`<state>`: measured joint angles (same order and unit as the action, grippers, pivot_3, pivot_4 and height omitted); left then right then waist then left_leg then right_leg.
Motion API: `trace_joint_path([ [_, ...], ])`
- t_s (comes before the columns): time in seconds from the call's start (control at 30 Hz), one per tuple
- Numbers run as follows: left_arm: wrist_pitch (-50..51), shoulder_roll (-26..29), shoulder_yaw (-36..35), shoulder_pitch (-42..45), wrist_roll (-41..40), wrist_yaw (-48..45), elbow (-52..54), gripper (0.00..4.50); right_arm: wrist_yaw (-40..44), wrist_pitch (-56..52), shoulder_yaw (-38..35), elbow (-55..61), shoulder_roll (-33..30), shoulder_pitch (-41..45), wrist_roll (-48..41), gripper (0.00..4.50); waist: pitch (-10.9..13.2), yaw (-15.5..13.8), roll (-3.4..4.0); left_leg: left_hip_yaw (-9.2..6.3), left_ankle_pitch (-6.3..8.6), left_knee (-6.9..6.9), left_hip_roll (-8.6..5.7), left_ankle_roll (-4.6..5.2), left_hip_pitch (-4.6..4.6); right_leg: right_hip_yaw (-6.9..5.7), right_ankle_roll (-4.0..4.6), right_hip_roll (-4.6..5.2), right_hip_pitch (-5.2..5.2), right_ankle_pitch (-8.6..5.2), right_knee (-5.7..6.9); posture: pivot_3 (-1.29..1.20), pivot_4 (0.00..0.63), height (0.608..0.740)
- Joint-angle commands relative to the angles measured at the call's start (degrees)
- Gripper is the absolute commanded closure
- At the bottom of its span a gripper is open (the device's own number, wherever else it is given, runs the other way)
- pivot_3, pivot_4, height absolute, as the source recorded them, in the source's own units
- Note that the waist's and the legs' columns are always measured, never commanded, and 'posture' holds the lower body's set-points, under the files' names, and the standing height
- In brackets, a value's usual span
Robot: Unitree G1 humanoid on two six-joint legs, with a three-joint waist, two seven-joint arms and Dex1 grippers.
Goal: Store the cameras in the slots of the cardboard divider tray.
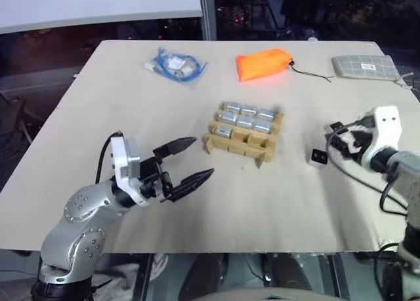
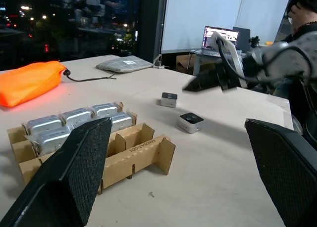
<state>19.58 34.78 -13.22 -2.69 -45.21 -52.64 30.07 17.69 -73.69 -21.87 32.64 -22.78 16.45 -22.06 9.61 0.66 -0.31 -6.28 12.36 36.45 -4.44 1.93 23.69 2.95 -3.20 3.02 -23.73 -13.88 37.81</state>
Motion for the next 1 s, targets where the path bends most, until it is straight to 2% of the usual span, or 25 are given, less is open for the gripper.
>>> trace_joint_path([
  [0.03,-0.4,0.4,0.4,1.6,-0.5,-1.4,-0.8,0.0,-5.8,-2.6,1.2,7.9,4.9,-2.3,0.8,0.08,0.0,-0.1,-0.01,0.0,0.0,0.01,-0.02,0.0,0.0,-0.01,0.0,0.02,0.0,0.0,0.0,0.0,0.15,0.74],
  [0.17,-0.2,0.4,0.8,3.3,-0.3,-2.2,-2.2,0.0,-11.6,-1.4,3.6,8.6,8.3,-4.6,4.6,0.03,0.0,0.0,0.0,-0.02,-0.01,0.04,-0.05,-0.01,-0.01,-0.04,0.0,0.02,0.01,0.0,0.0,0.0,0.15,0.74],
  [0.33,0.0,0.4,1.1,3.9,-0.2,-2.6,-2.5,0.0,-14.9,1.4,5.9,6.9,11.8,-6.4,6.9,0.03,0.0,0.2,0.01,-0.02,-0.02,0.02,-0.03,-0.03,-0.02,-0.02,0.0,-0.01,-0.01,0.0,0.02,0.0,0.15,0.74],
  [0.67,0.3,0.2,0.9,3.0,-0.3,-1.5,-1.2,0.0,-15.8,5.5,9.2,2.5,15.2,-6.1,7.8,0.03,0.0,0.2,0.01,-0.01,-0.02,0.02,-0.03,-0.03,-0.05,-0.02,0.0,-0.01,0.0,0.0,0.02,0.0,0.15,0.74],
  [0.77,0.3,0.1,1.0,2.7,-0.2,-1.0,-0.9,0.0,-15.6,6.5,9.7,1.9,14.4,-6.2,8.2,0.8,0.0,0.2,0.01,-0.01,-0.01,0.02,-0.03,-0.03,-0.05,-0.01,0.0,-0.01,0.01,0.0,0.02,0.0,0.15,0.74],
  [0.83,0.5,0.0,1.3,2.5,0.0,-0.2,-0.6,0.0,-15.3,7.2,10.2,1.7,13.5,-6.6,8.7,1.64,0.0,0.3,0.01,-0.01,-0.01,0.02,-0.03,-0.03,-0.05,-0.01,0.0,-0.02,0.0,0.0,0.02,0.0,0.15,0.74],
  [0.87,1.0,-0.2,1.5,2.5,-0.1,0.8,-0.4,0.0,-14.9,7.7,10.7,1.7,12.7,-6.8,8.9,2.22,0.0,0.3,0.01,-0.01,-0.01,0.02,-0.03,-0.03,-0.05,-0.01,0.0,-0.02,0.0,0.0,0.02,0.0,0.15,0.74],
  [0.9,2.2,-0.5,1.7,2.5,-0.6,2.2,0.0,0.0,-14.4,8.4,11.2,1.8,11.7,-7.2,9.0,2.46,0.0,0.3,0.02,-0.01,-0.01,0.02,-0.03,-0.03,-0.06,-0.02,0.0,-0.02,0.0,0.0,0.02,0.0,0.15,0.74],
  [1.0,7.2,-1.0,1.9,3.3,-3.8,7.3,1.3,0.0,-10.7,12.5,13.7,3.0,7.2,-8.5,9.1,2.53,0.0,0.2,0.01,-0.01,-0.01,0.02,-0.04,-0.02,-0.04,-0.01,0.0,-0.01,0.01,0.0,0.0,0.0,0.15,0.74],
])
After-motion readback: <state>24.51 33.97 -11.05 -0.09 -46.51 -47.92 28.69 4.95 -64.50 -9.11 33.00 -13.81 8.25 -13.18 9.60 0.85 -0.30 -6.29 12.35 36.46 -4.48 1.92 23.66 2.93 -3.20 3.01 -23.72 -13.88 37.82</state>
